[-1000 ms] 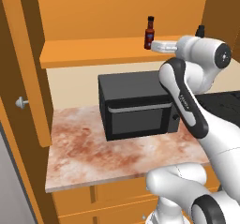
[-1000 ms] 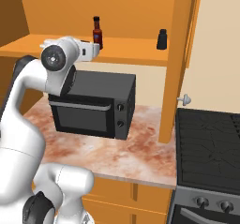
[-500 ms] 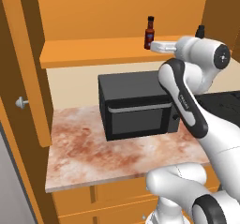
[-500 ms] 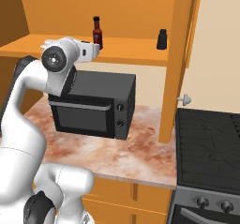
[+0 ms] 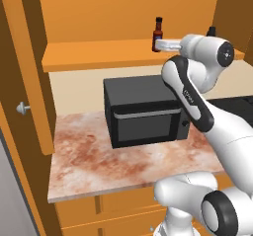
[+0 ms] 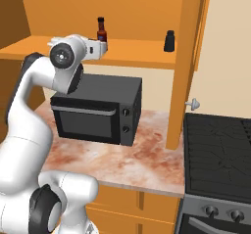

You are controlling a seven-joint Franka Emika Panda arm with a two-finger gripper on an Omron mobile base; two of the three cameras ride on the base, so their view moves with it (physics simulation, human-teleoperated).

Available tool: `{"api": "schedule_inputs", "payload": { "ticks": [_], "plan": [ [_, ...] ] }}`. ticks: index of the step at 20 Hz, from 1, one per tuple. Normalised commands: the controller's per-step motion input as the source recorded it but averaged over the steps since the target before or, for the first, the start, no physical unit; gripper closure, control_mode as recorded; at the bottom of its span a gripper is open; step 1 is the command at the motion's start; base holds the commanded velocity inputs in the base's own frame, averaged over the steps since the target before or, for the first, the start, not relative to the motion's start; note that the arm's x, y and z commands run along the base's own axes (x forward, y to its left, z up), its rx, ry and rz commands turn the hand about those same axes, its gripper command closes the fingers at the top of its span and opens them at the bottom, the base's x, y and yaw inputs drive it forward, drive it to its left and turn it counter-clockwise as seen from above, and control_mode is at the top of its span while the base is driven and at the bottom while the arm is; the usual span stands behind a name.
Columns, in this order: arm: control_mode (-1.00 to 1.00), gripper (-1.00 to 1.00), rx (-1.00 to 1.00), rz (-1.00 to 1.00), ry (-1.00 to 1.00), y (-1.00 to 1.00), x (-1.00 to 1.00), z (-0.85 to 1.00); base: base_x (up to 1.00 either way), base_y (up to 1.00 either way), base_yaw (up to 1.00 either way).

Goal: Take 2 condiments from the cabinet and move them on the counter near the stove.Make sure the condiments are lined up with each other, next to each other.

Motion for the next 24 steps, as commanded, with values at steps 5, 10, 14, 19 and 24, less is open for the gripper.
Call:
{"api": "schedule_inputs", "payload": {
  "ticks": [5,10,14,19,24],
  "plan": [
    [-1.0,-1.0,0.0,-0.01,0.0,-0.02,0.28,0.23,0.0,0.0,0.0],
    [-1.0,-1.0,-0.01,-0.02,0.0,-0.07,0.29,0.12,0.0,0.0,0.0],
    [-1.0,-1.0,-0.01,-0.01,0.0,-0.19,0.29,0.0,0.0,0.0,0.0],
    [-1.0,-1.0,-0.05,0.0,0.0,-0.16,0.34,0.0,0.0,0.0,0.0],
    [-1.0,-1.0,-0.05,0.0,0.0,-0.1,0.4,0.0,0.0,0.0,0.0]
  ]
}}
